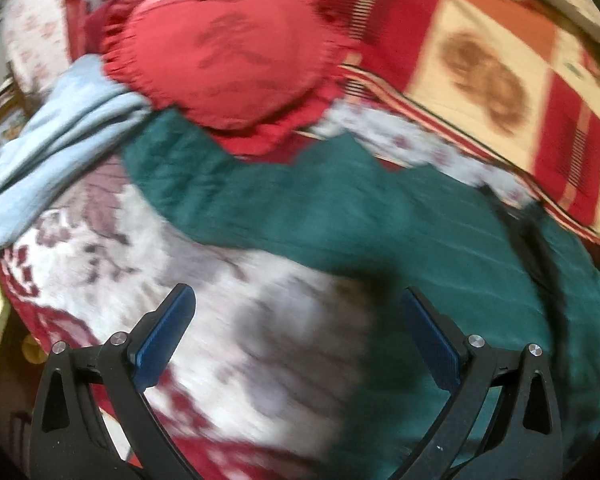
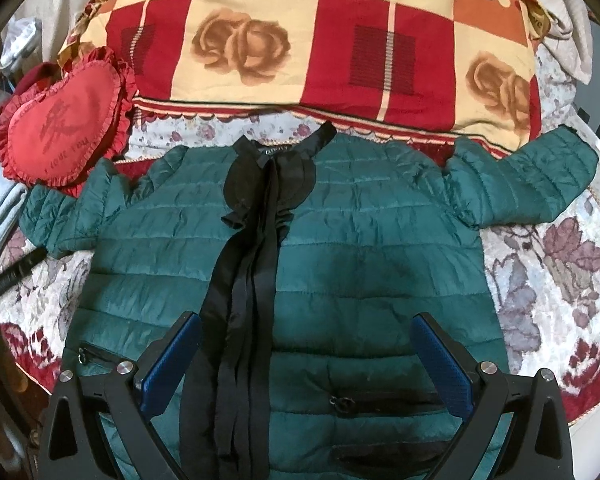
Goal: Fold large clothes
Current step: 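Move the left gripper to a jacket sleeve cuff and grasp it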
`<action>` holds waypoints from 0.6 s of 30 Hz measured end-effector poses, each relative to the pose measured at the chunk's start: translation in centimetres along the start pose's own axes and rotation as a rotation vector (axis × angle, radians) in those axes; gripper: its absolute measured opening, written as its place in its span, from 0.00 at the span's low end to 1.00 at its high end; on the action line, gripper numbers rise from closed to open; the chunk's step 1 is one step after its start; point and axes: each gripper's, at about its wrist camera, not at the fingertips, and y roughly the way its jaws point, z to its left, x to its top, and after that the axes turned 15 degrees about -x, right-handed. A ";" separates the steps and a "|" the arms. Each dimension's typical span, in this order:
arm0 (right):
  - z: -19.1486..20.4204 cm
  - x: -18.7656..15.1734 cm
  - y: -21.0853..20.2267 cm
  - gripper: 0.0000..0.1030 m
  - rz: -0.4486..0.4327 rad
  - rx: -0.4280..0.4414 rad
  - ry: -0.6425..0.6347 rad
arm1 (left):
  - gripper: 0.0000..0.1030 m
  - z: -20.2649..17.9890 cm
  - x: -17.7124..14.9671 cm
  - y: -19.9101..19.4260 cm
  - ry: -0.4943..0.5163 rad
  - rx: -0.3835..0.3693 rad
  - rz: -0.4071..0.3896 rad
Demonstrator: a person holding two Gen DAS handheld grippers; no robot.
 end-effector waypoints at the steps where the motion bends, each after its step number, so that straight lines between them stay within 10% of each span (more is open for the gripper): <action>1: 0.2 0.0 0.1 1.00 0.003 0.005 -0.002 | 0.99 1.6 0.8 0.5 -0.021 0.028 -0.008; 18: 3.6 0.3 2.0 1.00 0.027 0.017 -0.112 | 0.99 16.5 7.8 8.5 -0.214 0.212 -0.047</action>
